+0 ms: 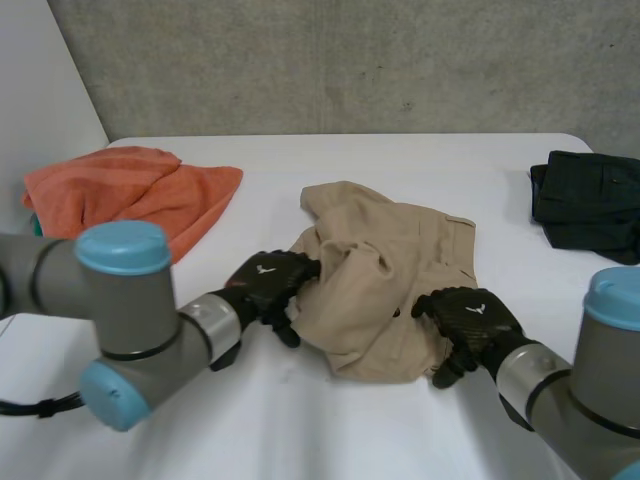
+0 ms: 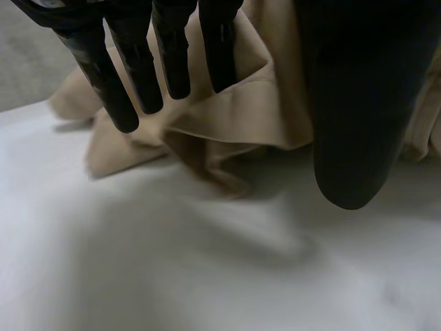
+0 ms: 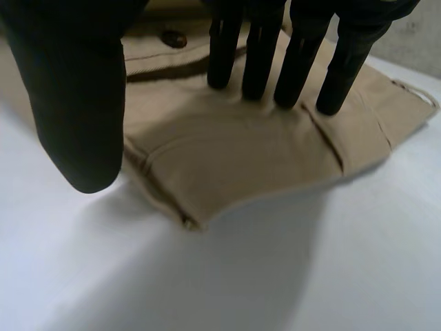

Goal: Fold the laundry.

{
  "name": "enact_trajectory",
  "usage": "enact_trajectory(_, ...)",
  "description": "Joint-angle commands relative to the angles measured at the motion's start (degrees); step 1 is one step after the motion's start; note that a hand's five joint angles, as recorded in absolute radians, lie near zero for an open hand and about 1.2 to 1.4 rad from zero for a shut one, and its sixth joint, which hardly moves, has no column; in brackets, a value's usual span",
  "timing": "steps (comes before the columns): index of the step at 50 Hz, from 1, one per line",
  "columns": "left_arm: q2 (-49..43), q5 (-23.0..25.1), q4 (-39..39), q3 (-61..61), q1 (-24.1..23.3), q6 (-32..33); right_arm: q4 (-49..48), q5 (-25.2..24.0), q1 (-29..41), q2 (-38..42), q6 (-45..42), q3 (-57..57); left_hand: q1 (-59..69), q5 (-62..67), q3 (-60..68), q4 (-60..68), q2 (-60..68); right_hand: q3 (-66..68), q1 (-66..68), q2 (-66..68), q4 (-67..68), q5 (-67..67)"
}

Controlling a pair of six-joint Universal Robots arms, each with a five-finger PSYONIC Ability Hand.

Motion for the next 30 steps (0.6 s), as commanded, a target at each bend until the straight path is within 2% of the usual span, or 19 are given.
enact_trajectory(1,-4.0,-4.0,0.0,7.0,-4.2,-0.1,-3.5,1.3,2.1,3.7,-0.3,-3.0,34.4,33.7,34.1,34.0,34.0,23.6,23.2,23.9,23.6,23.3)
enact_trajectory(2,-4.3,-5.3,0.0,7.5,-4.5,-0.1,-3.6,2.0,2.2,4.0,-0.2,-3.8,42.3,41.6,42.0,41.9,41.9,41.5,41.0,41.8,41.4,41.2)
enact_trajectory(3,-4.4,-8.5,0.1,8.3,-5.1,0.0,-3.6,2.3,2.3,4.0,-0.3,-4.2,56.8,56.2,56.5,56.4,56.4,51.0,50.5,51.3,50.9,50.6)
enact_trajectory(6,-3.5,-14.1,0.3,9.2,-5.3,0.2,-3.5,4.1,2.4,3.4,-0.4,-6.3,57.0,56.3,56.7,56.6,56.6,51.1,50.6,51.3,51.0,50.7)
enact_trajectory(7,-1.1,-17.9,0.3,9.6,-5.3,0.2,-3.5,4.4,2.5,3.1,-0.4,-7.1,57.0,56.3,56.7,56.6,56.6,51.1,50.6,51.3,51.0,50.7)
enact_trajectory(9,3.1,-20.9,0.3,9.5,-5.1,0.5,-2.3,5.2,2.3,-0.8,-2.0,-9.9,57.0,56.3,56.7,56.6,56.6,51.1,50.6,51.3,51.0,50.7)
enact_trajectory(10,8.5,-22.8,0.4,9.2,-5.0,0.5,-1.9,5.3,2.1,-2.7,-2.7,-10.8,57.0,56.3,56.7,56.6,56.6,51.1,50.6,51.3,51.0,50.7)
enact_trajectory(13,14.4,-22.7,0.3,9.1,-4.9,0.5,0.7,5.2,1.7,-12.0,-7.5,-14.7,57.0,56.3,56.7,56.6,56.6,51.1,50.6,51.3,51.0,50.7)
enact_trajectory(15,22.1,-22.4,0.3,9.1,-4.9,0.6,3.2,5.4,1.7,-17.3,-10.4,-19.3,57.0,56.3,56.7,56.6,56.6,51.1,50.6,51.3,51.0,50.7)
enact_trajectory(16,24.3,-22.4,0.4,9.2,-4.8,0.6,4.3,5.5,1.7,-19.0,-11.2,-21.6,57.0,56.3,56.7,56.6,56.6,51.1,50.6,51.3,51.0,50.7)
enact_trajectory(17,30.4,-22.4,0.8,9.9,-4.4,0.7,5.2,5.5,1.7,-20.2,-11.4,-23.4,57.0,56.3,56.7,56.6,56.6,51.1,50.6,51.3,51.0,50.7)
enact_trajectory(19,33.2,-22.4,1.2,10.3,-4.1,0.8,8.8,5.6,1.9,-23.3,-11.4,-29.7,57.0,56.3,56.7,56.6,56.6,51.1,50.6,51.3,51.0,50.7)
enact_trajectory(23,41.1,-21.8,3.8,14.2,-2.5,0.7,14.7,5.7,2.0,-24.6,-11.3,-39.5,57.0,56.3,56.7,56.6,56.6,51.1,50.6,51.3,51.0,50.7)
enact_trajectory(24,42.7,-21.5,4.4,16.4,-1.8,0.6,17.5,5.7,2.1,-24.6,-10.9,-44.9,57.0,56.3,56.7,56.6,56.6,51.1,50.6,51.3,51.0,50.7)
enact_trajectory(28,41.1,-20.7,4.4,23.0,0.2,0.6,20.8,5.8,2.0,-23.6,-9.0,-53.1,57.0,56.3,56.7,56.6,56.6,51.1,50.6,51.3,51.0,50.7)
enact_trajectory(30,37.4,-20.5,3.9,25.9,0.6,0.6,21.5,5.9,1.7,-20.5,-7.8,-56.5,57.0,56.3,56.7,56.6,56.6,51.1,50.6,51.3,51.0,50.7)
